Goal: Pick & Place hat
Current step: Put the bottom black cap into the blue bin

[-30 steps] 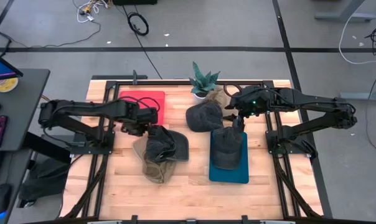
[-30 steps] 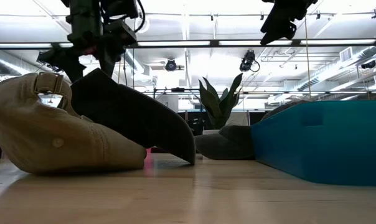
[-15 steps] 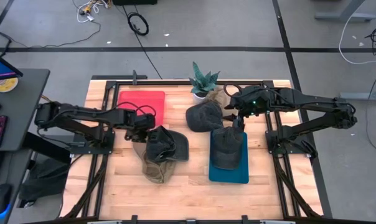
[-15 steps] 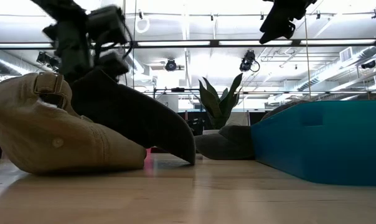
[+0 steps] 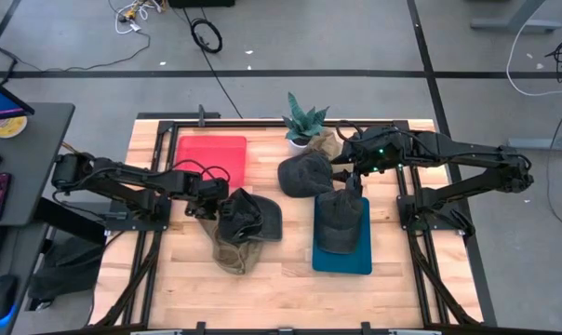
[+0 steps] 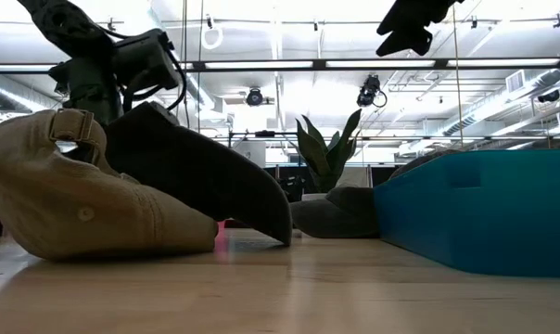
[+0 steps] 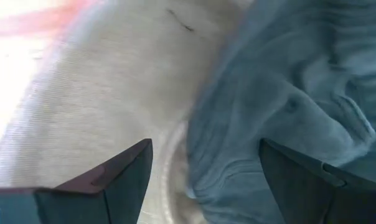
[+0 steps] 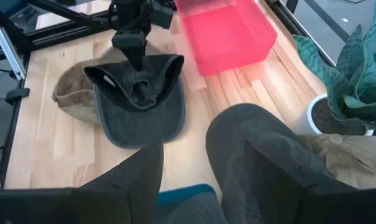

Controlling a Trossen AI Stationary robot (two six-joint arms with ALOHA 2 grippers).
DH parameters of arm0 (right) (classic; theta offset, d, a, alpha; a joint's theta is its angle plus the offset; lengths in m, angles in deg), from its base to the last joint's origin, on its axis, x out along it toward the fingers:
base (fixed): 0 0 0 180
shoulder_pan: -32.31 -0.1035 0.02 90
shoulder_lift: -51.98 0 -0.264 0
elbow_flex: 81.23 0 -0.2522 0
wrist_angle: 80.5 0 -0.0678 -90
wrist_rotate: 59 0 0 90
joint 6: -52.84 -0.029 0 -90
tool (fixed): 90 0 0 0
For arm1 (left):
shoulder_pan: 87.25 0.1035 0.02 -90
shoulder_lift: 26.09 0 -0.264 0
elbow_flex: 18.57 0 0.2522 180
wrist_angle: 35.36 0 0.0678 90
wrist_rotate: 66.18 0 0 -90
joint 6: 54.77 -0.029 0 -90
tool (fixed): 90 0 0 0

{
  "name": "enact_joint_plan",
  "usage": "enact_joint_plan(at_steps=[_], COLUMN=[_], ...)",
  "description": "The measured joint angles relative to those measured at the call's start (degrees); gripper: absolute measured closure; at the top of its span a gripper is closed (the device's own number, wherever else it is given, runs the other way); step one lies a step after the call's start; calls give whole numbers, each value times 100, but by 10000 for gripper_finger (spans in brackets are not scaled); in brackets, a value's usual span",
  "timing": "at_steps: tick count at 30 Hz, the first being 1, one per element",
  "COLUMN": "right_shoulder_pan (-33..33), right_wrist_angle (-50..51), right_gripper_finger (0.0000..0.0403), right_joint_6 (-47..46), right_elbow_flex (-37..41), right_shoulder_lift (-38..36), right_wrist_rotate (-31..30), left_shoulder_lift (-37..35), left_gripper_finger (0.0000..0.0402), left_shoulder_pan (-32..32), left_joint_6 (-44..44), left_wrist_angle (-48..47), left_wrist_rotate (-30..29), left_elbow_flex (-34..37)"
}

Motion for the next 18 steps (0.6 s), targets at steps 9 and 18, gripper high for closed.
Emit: enact_joint_plan(at_steps=[9, 18], right_shoulder_pan=[0, 0], right_wrist_angle=[-219, -279], right_gripper_finger=[179, 179], right_joint_6=[-163, -164], right_elbow_flex=[0, 0], right_shoulder_lift=[124, 296], right_wrist_rotate=[-25, -25], left_shoulder_lift=[4, 11], left_gripper_finger=[117, 296], left_shoulder_pan=[-20, -15], left_joint_6=[-309, -779], left_wrist_angle=[939, 946], left_wrist_rotate=[54, 38], left_elbow_flex=[-4, -4])
